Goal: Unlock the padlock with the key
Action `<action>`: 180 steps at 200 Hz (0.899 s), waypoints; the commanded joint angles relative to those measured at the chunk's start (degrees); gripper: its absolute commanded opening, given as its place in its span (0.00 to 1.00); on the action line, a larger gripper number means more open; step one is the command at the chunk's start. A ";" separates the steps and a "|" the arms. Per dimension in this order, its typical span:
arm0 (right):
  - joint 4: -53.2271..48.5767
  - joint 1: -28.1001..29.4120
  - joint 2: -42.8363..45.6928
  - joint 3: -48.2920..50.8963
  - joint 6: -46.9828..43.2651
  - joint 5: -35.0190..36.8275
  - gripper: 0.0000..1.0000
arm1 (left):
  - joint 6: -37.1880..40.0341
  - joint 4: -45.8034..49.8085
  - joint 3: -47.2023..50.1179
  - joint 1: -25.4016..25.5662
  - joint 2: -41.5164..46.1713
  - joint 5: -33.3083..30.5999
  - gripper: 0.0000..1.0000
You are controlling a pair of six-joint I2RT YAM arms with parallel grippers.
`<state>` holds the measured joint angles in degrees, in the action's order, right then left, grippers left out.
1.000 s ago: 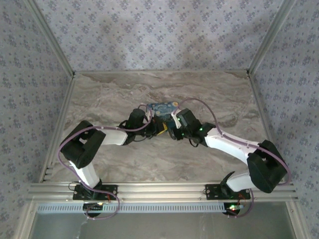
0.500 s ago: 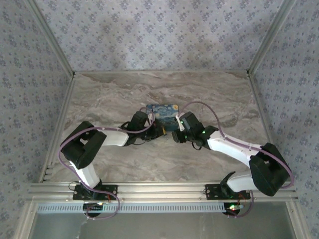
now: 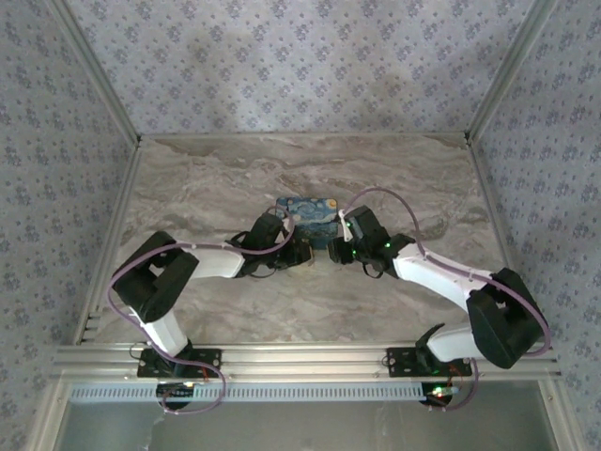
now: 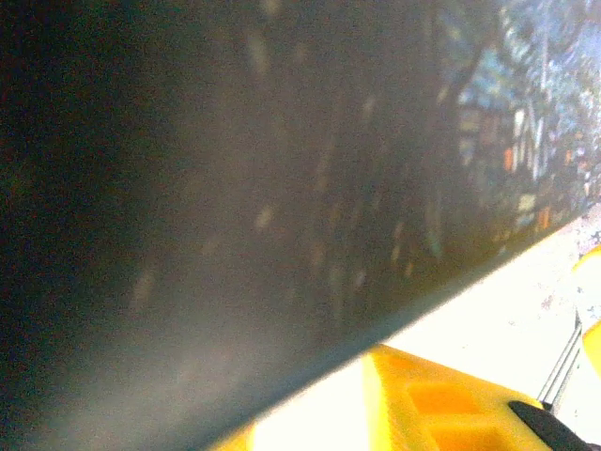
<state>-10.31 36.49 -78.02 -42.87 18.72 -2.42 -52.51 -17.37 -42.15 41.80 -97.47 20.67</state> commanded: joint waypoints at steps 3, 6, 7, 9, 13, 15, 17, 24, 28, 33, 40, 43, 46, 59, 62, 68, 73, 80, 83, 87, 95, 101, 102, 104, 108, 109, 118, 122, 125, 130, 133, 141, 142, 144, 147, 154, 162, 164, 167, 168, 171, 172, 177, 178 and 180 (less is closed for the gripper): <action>0.88 -0.20 -2.08 -0.59 1.74 -1.66 0.34 | 1.15 4.71 1.13 0.39 4.11 -1.81 0.35; 0.94 -0.26 -2.26 -0.63 1.76 -1.79 0.34 | 1.24 5.05 1.16 0.39 4.62 -1.97 0.35; 0.92 -0.27 -2.29 -0.67 1.76 -1.84 0.34 | 1.30 5.19 1.18 0.39 4.77 -2.09 0.35; 0.91 -0.28 -2.42 -0.67 1.76 -1.81 0.34 | 1.41 5.44 1.26 0.39 5.17 -2.18 0.35; 1.03 -0.17 -2.53 -0.78 1.84 -1.80 0.34 | 1.54 5.90 1.32 0.39 5.83 -2.54 0.35; 1.11 -0.17 -2.57 -0.80 1.84 -1.80 0.34 | 1.67 6.19 1.40 0.39 6.16 -2.64 0.36; 1.15 -0.16 -2.62 -0.81 1.91 -1.78 0.33 | 1.72 6.44 1.47 0.39 6.53 -2.82 0.36; 1.25 -0.23 -2.77 -0.83 2.00 -1.76 0.33 | 2.07 7.37 1.69 0.38 7.79 -3.48 0.37; 1.33 -0.20 -2.86 -0.87 2.00 -1.88 0.33 | 2.29 7.90 1.83 0.36 8.55 -3.91 0.37; 1.49 -0.21 -2.94 -0.96 2.00 -1.87 0.33 | 2.48 8.62 2.02 0.31 9.47 -4.53 0.38; 1.58 -0.21 -3.03 -1.02 1.99 -1.84 0.32 | 2.96 9.70 2.31 0.30 10.84 -5.47 0.39; 1.57 -0.24 -3.21 -1.07 2.02 -1.81 0.32 | 3.13 10.13 2.45 0.27 11.42 -5.83 0.40; 1.57 -0.24 -3.24 -1.15 2.07 -1.88 0.32 | 3.22 10.64 2.57 0.28 12.06 -6.36 0.40; 1.66 -0.23 -3.78 -1.51 2.11 -1.80 0.30 | 3.68 12.44 3.27 0.22 14.65 -8.19 0.42; 1.61 -0.24 -3.95 -1.61 2.11 -1.75 0.30 | 3.79 12.78 3.34 0.20 15.30 -8.67 0.42; 1.65 -0.30 -4.29 -1.92 2.15 -1.48 0.29 | 4.01 13.67 3.55 0.13 16.47 -9.56 0.43; 1.63 -0.36 -4.73 -2.15 2.17 -1.41 0.29 | 4.24 14.50 3.69 0.04 17.37 -10.37 0.43; 1.63 -0.60 -5.31 -2.59 2.10 -1.41 0.29 | 4.62 15.55 3.82 -0.13 18.68 -11.43 0.44; 1.65 -0.67 -5.63 -2.77 2.09 -1.39 0.29 | 4.82 15.94 3.85 -0.26 19.11 -11.82 0.44; 1.72 -0.79 -6.13 -3.07 2.03 -1.35 0.29 | 4.94 16.42 4.00 -0.48 19.71 -12.33 0.44; 1.77 -1.04 -7.04 -3.75 2.02 -1.25 0.28 | 5.13 17.04 4.36 -0.87 20.87 -12.90 0.45; 1.72 -1.31 -7.80 -4.32 1.94 -1.27 0.28 | 5.15 17.28 4.65 -1.27 21.61 -13.17 0.45; 1.80 -1.32 -7.92 -4.37 1.94 -1.27 0.28 | 5.19 17.32 4.68 -1.32 21.71 -13.18 0.45; 1.81 -1.44 -8.11 -4.58 1.89 -1.21 0.28 | 5.13 17.35 4.77 -1.40 21.99 -13.19 0.45; 1.89 -1.55 -8.52 -4.94 1.87 -1.12 0.28 | 5.14 17.60 4.88 -1.62 22.38 -13.33 0.45; 1.88 -1.62 -8.63 -5.03 1.86 -1.11 0.28 | 5.09 17.66 4.93 -1.67 22.53 -13.35 0.45; 1.92 -1.92 -9.67 -5.91 1.76 -0.95 0.27 | 5.22 18.58 5.06 -2.07 23.28 -13.75 0.46; 1.96 -2.10 -10.11 -6.29 1.71 -0.99 0.27 | 5.20 18.88 5.14 -2.15 23.61 -13.94 0.46; 2.02 -2.17 -10.35 -6.53 1.69 -0.93 0.27 | 5.16 19.13 5.21 -2.16 23.90 -14.17 0.46; 2.14 -2.34 -10.99 -7.10 1.59 -1.04 0.27 | 5.22 19.29 5.38 -2.21 24.27 -14.52 0.46; 2.17 -2.49 -11.37 -7.36 1.52 -1.09 0.27 | 5.23 19.36 5.55 -2.26 24.54 -14.63 0.46; 2.24 -2.78 -12.23 -8.17 1.42 -1.01 0.27 | 5.16 19.61 5.91 -2.32 25.16 -15.16 0.46; 2.28 -2.80 -12.33 -8.36 1.41 -0.97 0.27 | 5.19 19.63 5.92 -2.38 25.28 -15.19 0.46; 2.23 -2.82 -12.57 -8.56 1.41 -0.94 0.27 | 5.22 19.71 6.00 -2.35 25.39 -15.34 0.46; 2.32 -2.89 -12.86 -8.81 1.33 -0.93 0.27 | 5.18 19.81 6.11 -2.43 25.54 -15.45 0.46; 2.45 -3.08 -13.56 -9.59 1.19 -0.72 0.27 | 5.19 20.07 6.20 -2.51 25.92 -15.82 0.46; 2.49 -3.34 -14.27 -10.44 1.08 -0.50 0.27 | 5.19 20.42 6.19 -2.81 26.18 -16.08 0.47; 2.51 -3.40 -14.44 -10.58 1.02 -0.51 0.27 | 5.22 20.50 6.20 -2.90 26.25 -16.16 0.47; 2.50 -3.46 -14.66 -10.87 0.97 -0.47 0.27 | 5.19 20.60 6.19 -3.06 26.28 -16.18 0.47; 2.53 -3.50 -14.77 -10.94 0.97 -0.39 0.27 | 5.21 20.61 6.20 -3.09 26.28 -16.18 0.47; 2.51 -3.53 -15.06 -11.26 0.92 -0.40 0.27 | 5.21 20.62 6.15 -3.25 26.32 -16.18 0.47; 2.54 -3.62 -15.14 -11.31 0.90 -0.31 0.27 | 5.26 20.62 6.13 -3.28 26.30 -16.14 0.47; 2.35 -3.77 -15.51 -11.81 0.88 -0.31 0.27 | 5.28 20.62 6.04 -3.52 26.33 -16.10 0.47; 2.33 -3.78 -15.59 -11.94 0.88 -0.31 0.27 | 5.34 20.66 6.03 -3.63 26.30 -16.10 0.47; 2.18 -3.75 -15.70 -12.03 0.88 -0.31 0.27 | 5.32 20.69 5.96 -3.72 26.29 -16.10 0.48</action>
<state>-8.34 33.32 -91.77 -51.62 20.12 -3.79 -48.42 1.58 -36.03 39.29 -72.51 6.28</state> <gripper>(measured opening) 0.272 0.471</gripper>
